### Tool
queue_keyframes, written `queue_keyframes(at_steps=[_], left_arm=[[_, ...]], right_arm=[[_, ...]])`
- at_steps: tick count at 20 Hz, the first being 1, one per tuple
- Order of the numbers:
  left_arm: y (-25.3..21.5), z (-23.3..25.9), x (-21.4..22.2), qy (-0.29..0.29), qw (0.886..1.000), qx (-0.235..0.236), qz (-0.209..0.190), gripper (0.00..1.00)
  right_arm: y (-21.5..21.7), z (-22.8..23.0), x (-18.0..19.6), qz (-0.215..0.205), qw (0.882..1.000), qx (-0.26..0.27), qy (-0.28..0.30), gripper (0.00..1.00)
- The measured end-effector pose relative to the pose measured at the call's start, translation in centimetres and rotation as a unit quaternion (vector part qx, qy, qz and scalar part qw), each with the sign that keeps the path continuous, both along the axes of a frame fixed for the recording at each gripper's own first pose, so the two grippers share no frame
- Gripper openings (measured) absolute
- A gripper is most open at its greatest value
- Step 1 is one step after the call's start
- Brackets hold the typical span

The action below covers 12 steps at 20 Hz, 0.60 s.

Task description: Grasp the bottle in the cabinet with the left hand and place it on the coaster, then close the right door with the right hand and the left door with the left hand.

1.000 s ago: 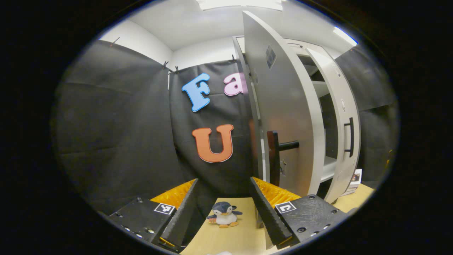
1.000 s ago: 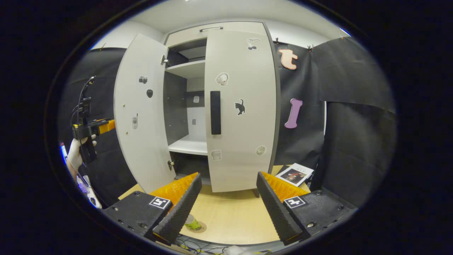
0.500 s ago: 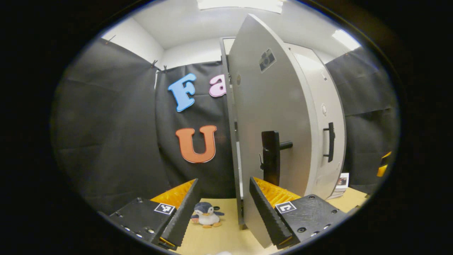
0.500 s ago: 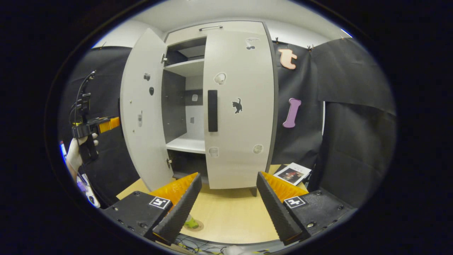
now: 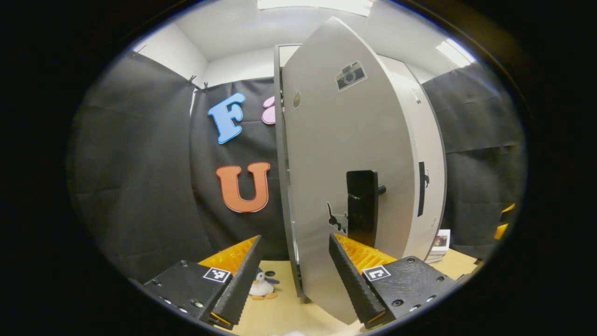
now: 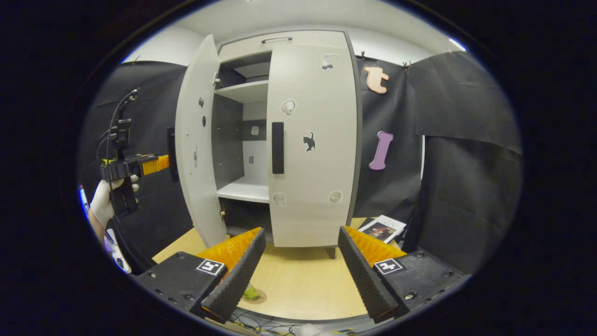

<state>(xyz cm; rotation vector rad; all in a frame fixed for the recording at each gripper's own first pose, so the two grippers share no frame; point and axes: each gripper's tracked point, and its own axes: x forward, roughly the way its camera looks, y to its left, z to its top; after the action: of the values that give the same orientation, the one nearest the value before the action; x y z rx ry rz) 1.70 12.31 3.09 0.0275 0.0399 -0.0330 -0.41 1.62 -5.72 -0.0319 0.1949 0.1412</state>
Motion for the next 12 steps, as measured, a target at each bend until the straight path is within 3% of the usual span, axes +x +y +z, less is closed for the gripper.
queue_keyframes(at_steps=[1, 5, 6, 10, 12], left_arm=[[-0.6, 0.0, 0.2, -0.001, 1.000, 0.001, -0.006, 0.91], [-3.9, -0.1, 0.6, 0.000, 0.999, 0.001, -0.049, 0.84], [-4.6, -0.3, 0.6, 0.003, 0.998, 0.000, -0.058, 0.91], [-5.0, 0.2, -0.2, -0.005, 0.999, -0.006, -0.051, 0.97], [-4.3, 0.4, -1.2, -0.006, 1.000, -0.002, -0.028, 0.98]], right_arm=[[-0.1, -0.1, 0.0, -0.001, 1.000, -0.001, 0.000, 1.00], [-0.2, 0.2, -0.3, -0.003, 1.000, -0.001, -0.002, 1.00], [-0.3, 0.3, -0.4, -0.004, 1.000, -0.002, -0.004, 1.00], [-0.6, 1.1, -0.5, -0.015, 1.000, 0.001, -0.014, 1.00], [-0.5, 1.5, -0.6, -0.017, 1.000, 0.000, -0.018, 1.00]])
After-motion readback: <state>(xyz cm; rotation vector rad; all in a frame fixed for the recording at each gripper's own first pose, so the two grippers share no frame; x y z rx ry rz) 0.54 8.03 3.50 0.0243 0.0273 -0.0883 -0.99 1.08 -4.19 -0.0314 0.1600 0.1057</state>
